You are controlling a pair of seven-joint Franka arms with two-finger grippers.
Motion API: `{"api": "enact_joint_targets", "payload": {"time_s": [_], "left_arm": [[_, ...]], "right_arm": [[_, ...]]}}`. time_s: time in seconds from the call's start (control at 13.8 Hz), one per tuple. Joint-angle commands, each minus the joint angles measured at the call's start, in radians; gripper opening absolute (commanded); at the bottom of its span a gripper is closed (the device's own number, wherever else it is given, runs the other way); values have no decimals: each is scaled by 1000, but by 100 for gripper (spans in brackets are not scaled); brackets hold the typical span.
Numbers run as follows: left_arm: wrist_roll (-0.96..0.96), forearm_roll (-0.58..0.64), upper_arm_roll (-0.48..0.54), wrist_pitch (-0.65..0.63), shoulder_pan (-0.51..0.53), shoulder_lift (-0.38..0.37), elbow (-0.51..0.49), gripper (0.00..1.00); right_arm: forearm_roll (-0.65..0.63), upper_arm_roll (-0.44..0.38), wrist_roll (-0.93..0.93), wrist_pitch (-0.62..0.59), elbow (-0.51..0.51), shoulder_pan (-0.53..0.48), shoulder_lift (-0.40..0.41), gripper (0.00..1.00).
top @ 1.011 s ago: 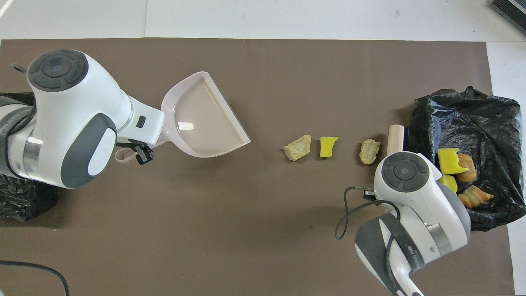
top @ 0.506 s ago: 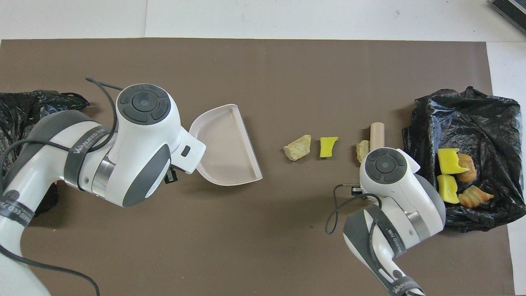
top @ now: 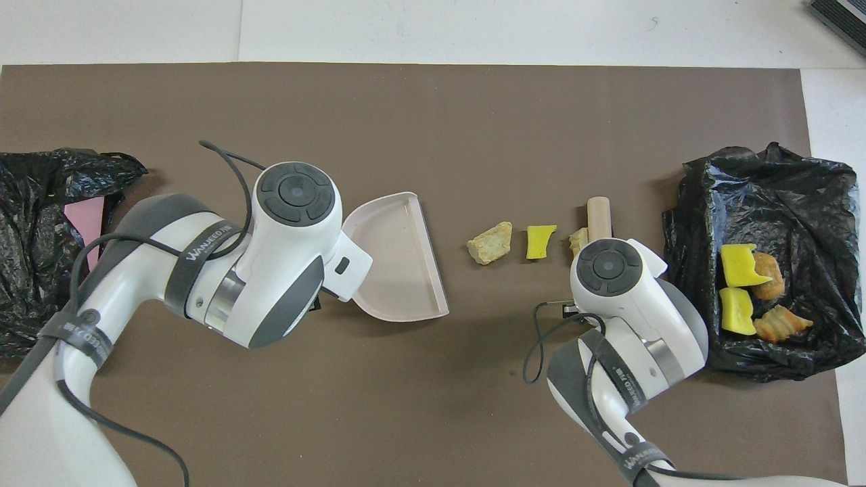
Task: Sweep and dump trash in bin
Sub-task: 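Sweep the remaining scraps into the dustpan with the right gripper's brush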
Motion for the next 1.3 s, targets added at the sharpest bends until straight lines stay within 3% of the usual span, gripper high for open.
{"api": "enact_joint_targets", "payload": {"time_s": [0.0, 0.51, 1.23], "left_arm": [[2, 15, 15, 42, -26, -27, -45, 0], [-36, -39, 12, 96, -43, -33, -86, 0], [134, -204, 12, 232, 46, -51, -154, 0]], "right_arm": [[91, 4, -45, 15, 36, 49, 50, 0], [256, 4, -39, 8, 39, 218, 23, 0], [235, 4, 270, -12, 40, 409, -29, 0]]}}
